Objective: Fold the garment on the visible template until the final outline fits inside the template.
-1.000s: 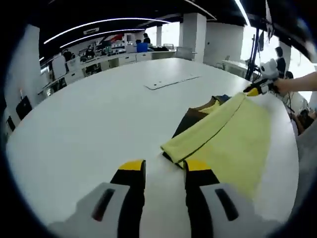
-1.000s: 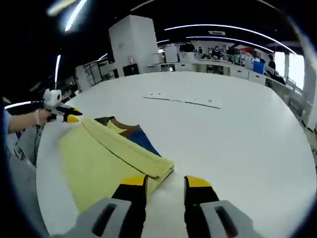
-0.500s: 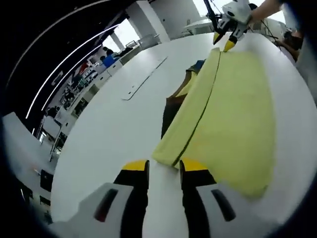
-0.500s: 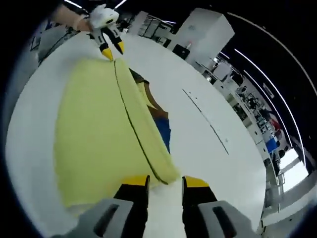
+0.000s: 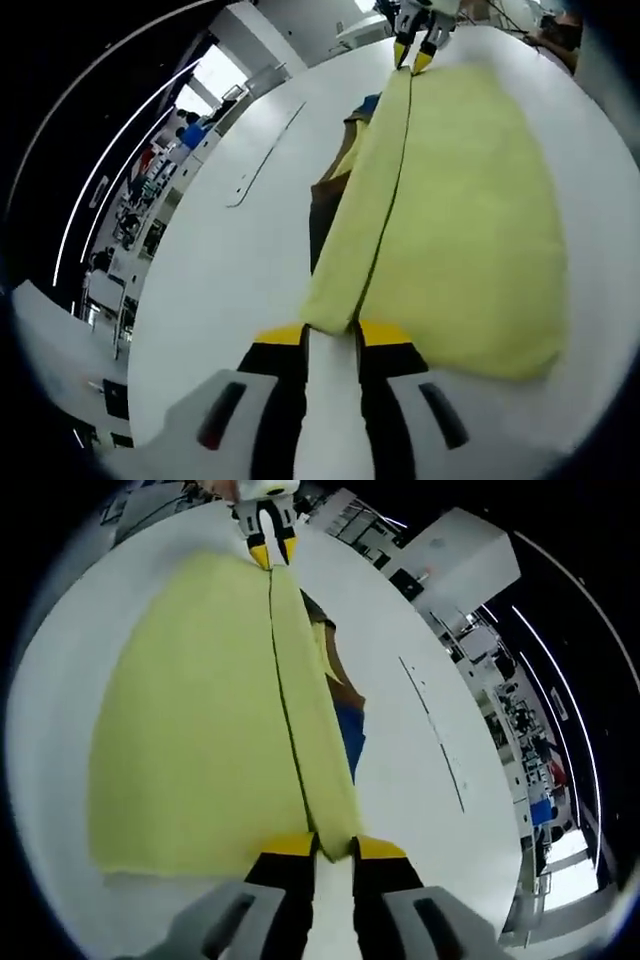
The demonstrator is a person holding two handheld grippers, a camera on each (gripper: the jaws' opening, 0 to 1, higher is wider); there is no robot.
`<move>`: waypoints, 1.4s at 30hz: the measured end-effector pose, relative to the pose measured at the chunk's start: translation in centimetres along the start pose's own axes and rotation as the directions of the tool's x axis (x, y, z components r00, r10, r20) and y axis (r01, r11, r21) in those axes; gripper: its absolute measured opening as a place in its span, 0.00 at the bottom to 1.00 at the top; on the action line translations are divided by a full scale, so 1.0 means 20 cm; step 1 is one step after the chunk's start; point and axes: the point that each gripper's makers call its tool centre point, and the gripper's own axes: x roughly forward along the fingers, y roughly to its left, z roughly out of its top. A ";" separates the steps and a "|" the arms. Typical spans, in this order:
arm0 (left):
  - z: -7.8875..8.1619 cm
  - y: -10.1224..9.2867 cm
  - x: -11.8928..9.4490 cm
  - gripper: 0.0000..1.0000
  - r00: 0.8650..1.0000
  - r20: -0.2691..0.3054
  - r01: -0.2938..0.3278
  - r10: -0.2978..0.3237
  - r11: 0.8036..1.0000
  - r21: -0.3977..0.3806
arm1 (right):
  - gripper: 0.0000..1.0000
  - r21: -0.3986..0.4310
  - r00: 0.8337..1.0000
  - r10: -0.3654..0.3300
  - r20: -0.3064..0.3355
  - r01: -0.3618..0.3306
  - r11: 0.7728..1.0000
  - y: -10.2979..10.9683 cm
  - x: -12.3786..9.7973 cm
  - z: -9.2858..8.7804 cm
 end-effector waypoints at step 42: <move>0.03 0.21 0.17 0.29 0.999 0.041 0.040 -0.026 0.917 -0.396 | 0.15 0.368 0.999 -0.039 -0.009 0.039 0.929 -0.20 0.13 0.00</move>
